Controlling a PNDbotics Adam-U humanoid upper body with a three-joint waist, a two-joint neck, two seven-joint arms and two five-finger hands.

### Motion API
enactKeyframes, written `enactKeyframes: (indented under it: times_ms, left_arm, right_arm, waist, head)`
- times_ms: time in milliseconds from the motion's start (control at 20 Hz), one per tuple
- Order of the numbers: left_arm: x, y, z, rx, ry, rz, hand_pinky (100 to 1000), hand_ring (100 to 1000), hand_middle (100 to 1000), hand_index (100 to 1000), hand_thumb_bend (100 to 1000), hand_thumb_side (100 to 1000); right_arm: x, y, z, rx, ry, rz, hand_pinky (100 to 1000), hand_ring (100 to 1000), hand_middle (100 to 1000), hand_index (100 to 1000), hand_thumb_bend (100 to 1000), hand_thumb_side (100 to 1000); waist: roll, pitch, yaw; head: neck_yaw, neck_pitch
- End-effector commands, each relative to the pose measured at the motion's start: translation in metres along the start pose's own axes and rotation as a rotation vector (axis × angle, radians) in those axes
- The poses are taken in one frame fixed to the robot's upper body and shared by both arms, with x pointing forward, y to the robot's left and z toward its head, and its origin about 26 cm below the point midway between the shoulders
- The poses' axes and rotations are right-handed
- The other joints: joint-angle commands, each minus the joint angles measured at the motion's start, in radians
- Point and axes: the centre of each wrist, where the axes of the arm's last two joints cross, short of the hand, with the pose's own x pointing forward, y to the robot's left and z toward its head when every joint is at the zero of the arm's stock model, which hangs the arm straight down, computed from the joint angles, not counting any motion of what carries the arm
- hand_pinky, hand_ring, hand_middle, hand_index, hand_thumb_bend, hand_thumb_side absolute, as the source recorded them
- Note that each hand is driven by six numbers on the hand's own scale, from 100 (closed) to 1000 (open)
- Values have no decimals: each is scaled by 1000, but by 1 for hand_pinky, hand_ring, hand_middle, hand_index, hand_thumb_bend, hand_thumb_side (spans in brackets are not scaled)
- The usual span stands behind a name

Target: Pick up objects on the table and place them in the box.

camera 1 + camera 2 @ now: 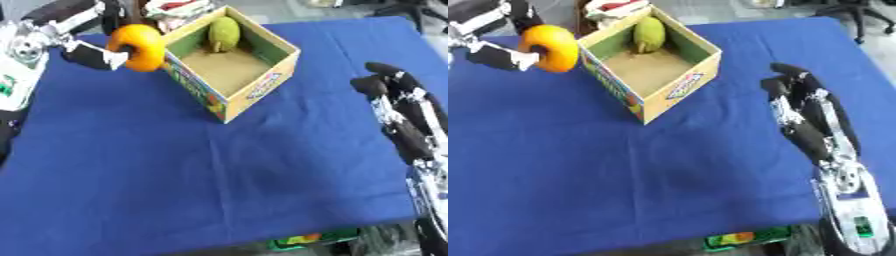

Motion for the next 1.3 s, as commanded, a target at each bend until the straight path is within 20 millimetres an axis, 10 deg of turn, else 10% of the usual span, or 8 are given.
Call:
enactKeyframes:
  times_ms: [50,500,850,1300]
  left_arm:
    - [7,1,-19,43,2,-14,558,513,505,635,150,100]
    - [28,-49,-64,91,30,22,584,616,655,752,209,100]
    - [30,-56,-62,148,25,40,625,711,819,898,479,444]
    - [46,-6,-14,429,-151,295,554,623,655,818,270,384]
  right_arm:
    - [4,-1,-4,18,-22,5,831,769,593,818,100,497]
    - [5,4,-8,46,-35,-12,831,768,592,818,100,495]
    - [6,4,-9,44,-38,-13,831,768,592,819,100,496]
    - [5,1,-7,25,-30,-6,831,766,593,819,100,497]
  waist:
    - [-1,-19,-6]
    - [-3,-13,-46]
    - [-5,-11,-39]
    - [-10,-13,13]
  head:
    - [9,1]
    - [37,-6]
    - [33,-9]
    - [11,0]
